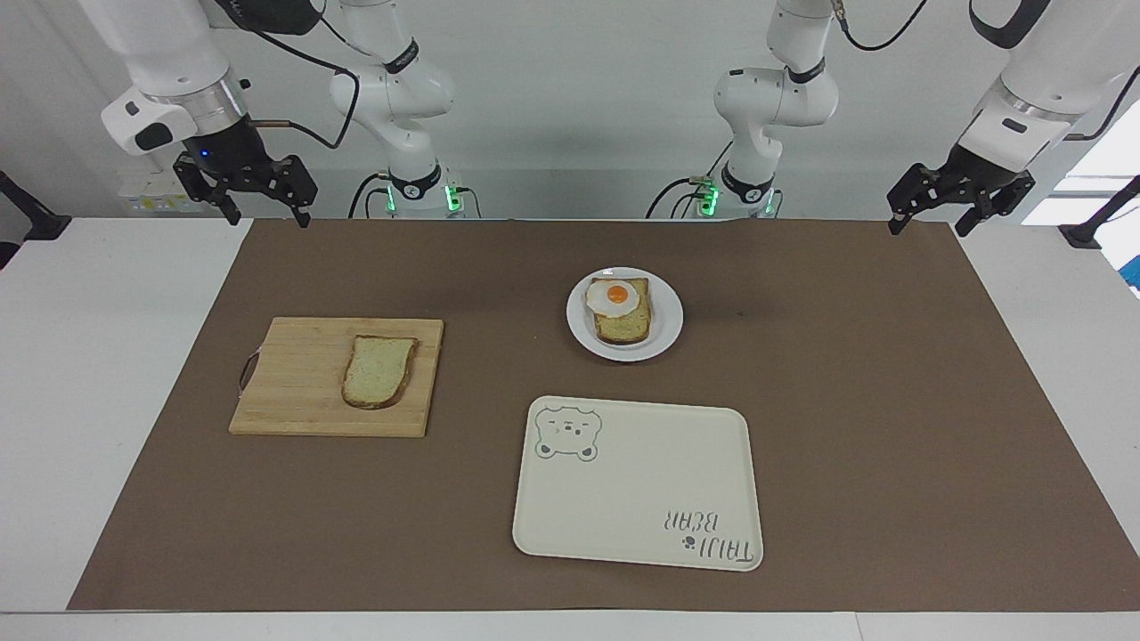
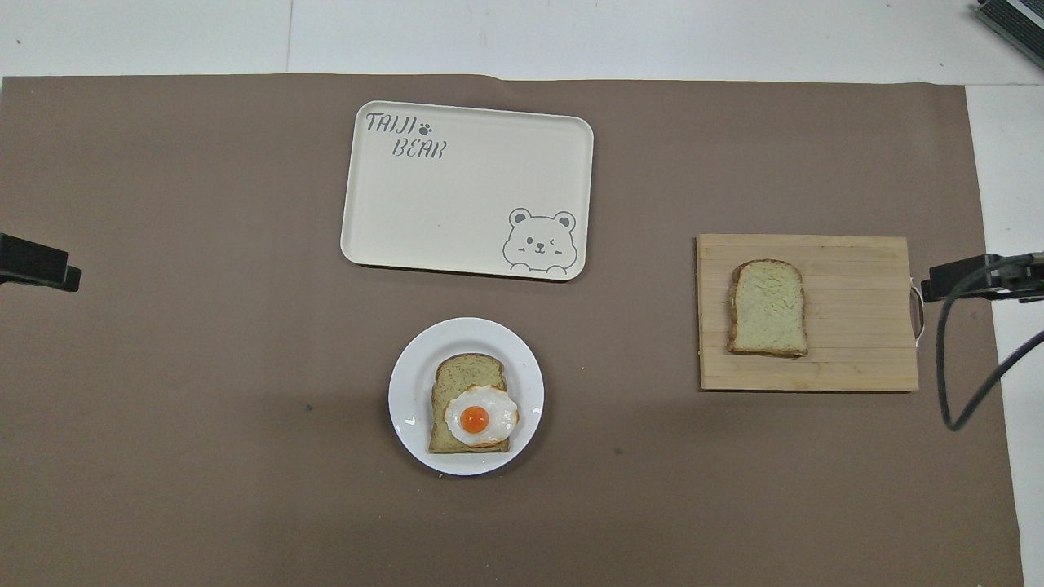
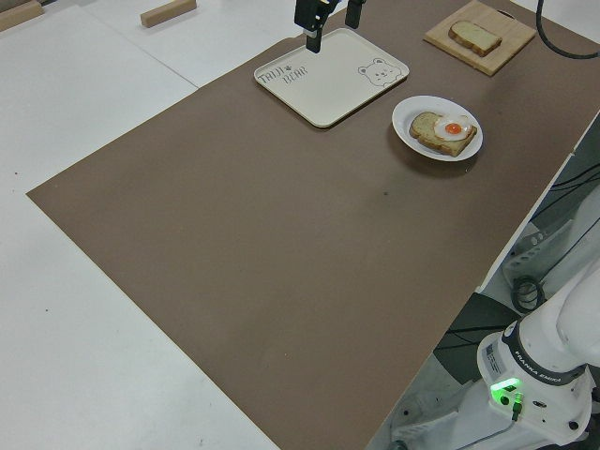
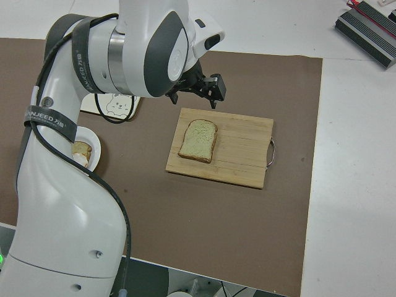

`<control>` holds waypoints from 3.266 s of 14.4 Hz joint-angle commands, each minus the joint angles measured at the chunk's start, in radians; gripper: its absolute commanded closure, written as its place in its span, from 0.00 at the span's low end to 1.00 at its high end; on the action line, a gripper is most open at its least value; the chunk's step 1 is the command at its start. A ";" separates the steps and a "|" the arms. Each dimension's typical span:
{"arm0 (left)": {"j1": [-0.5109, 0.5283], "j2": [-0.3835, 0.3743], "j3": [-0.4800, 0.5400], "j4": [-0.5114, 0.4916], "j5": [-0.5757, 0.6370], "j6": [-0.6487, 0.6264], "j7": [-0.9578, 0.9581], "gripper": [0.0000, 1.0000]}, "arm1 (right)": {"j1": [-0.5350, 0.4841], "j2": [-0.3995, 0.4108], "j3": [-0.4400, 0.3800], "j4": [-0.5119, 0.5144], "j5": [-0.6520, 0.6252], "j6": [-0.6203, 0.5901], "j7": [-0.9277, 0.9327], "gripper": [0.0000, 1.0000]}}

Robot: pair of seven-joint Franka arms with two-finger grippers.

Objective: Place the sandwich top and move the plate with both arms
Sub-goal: 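Reach the right gripper toward the bread slice on the cutting board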

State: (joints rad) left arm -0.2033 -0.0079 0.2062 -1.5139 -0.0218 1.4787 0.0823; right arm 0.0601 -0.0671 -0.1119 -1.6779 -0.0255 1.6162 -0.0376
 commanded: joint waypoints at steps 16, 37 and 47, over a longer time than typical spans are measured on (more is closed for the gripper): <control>-0.005 -0.027 0.002 -0.029 0.008 -0.005 -0.010 0.00 | -0.019 0.015 0.003 -0.230 0.033 0.246 -0.080 0.00; -0.005 -0.027 0.002 -0.029 0.008 -0.005 -0.010 0.00 | -0.019 0.090 0.001 -0.463 0.260 0.536 -0.099 0.00; -0.005 -0.027 0.002 -0.029 0.008 -0.005 -0.009 0.00 | -0.089 0.199 0.003 -0.483 0.340 0.691 -0.212 0.00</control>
State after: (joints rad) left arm -0.2033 -0.0086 0.2062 -1.5144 -0.0218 1.4787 0.0823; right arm -0.0310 0.1019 -0.1159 -2.1570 0.2825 2.2570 -0.2255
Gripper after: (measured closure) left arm 0.000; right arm 0.000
